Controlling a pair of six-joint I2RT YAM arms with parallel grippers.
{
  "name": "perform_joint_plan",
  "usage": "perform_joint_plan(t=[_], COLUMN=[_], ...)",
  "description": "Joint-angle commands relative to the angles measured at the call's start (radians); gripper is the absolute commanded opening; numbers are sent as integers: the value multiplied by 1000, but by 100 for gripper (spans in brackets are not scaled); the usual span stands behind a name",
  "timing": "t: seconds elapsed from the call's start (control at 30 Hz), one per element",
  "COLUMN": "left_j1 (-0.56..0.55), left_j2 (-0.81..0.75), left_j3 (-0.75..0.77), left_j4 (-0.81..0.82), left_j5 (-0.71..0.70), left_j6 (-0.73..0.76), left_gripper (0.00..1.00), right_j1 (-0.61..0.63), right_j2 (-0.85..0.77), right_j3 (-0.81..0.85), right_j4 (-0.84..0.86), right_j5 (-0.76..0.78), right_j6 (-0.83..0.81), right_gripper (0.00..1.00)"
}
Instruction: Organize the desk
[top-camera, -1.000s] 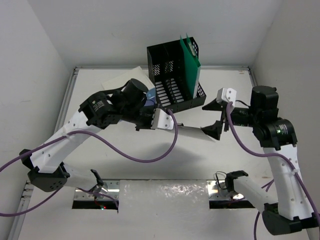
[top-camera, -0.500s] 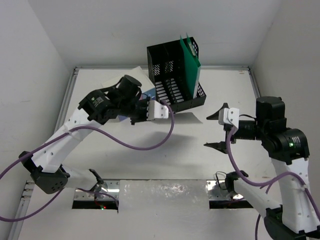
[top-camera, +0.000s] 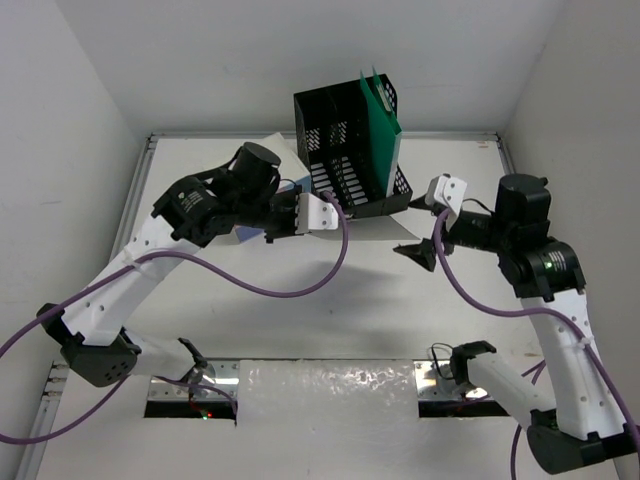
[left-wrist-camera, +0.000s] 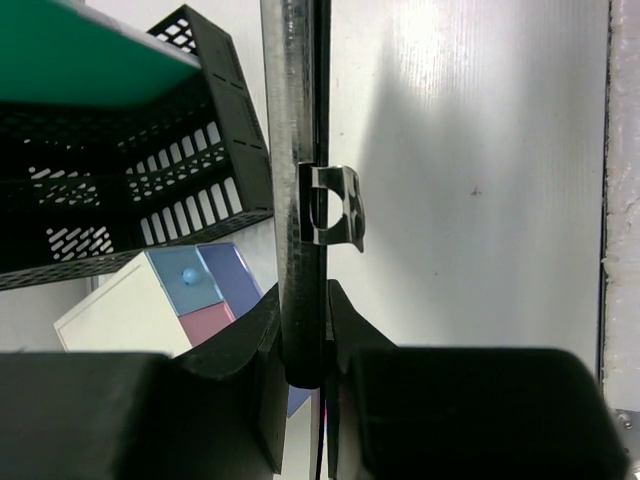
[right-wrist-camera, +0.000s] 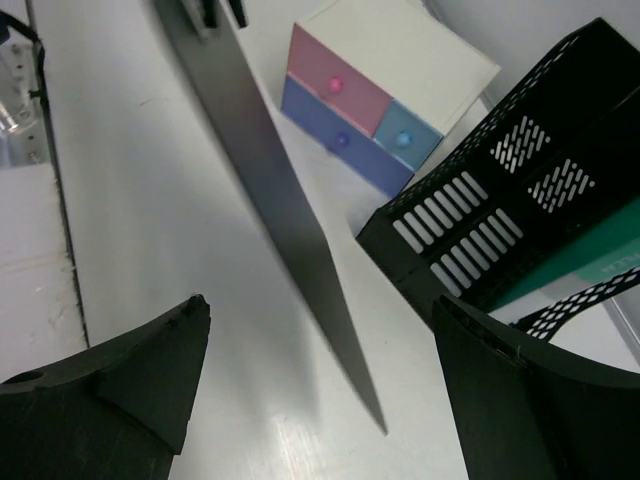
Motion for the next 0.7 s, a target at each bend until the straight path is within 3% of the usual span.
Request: perform_joint_plan(t=[0.0,0.1,0.17,0.2,0.3,0.4,0.5,0.53,0.57,0.67], left_j1=[-4,-4,-4,-4,-4,-4,-4,-5,-5,-5], left_j2=[-28,-12,-2,1,9,12,12,14,15,15], left_j3=[25,42,64,70,76,70,53,52,62,100], left_j4=[64,84,87,90,111,142,243,306,331,386], left_j5=[57,98,115,123,134,96,-6,-121,-188,-404], left_j6=[-20,-38,-52,-57,-69,-110,-236,-274,-338,-391], left_gripper=[0,0,0,0,0,0,1,20,97,100], right_j1=[2,20,43,66,117,175,183,185,183,183], right_j2=[50,71,86,94,135,148,119,102,67,28], right_j3=[25,-88,-111,-116,-122,-116,-146,-185,-206,-255], right_j4=[131,365,416,455,533,529,567,588,613,683], right_j5=[-9,-79,-84,-84,-93,-48,84,180,227,398], right_j6=[81,229,240,248,335,345,366,387,398,438], right_gripper=[88,83,76,68,23,1,0,0,0,0])
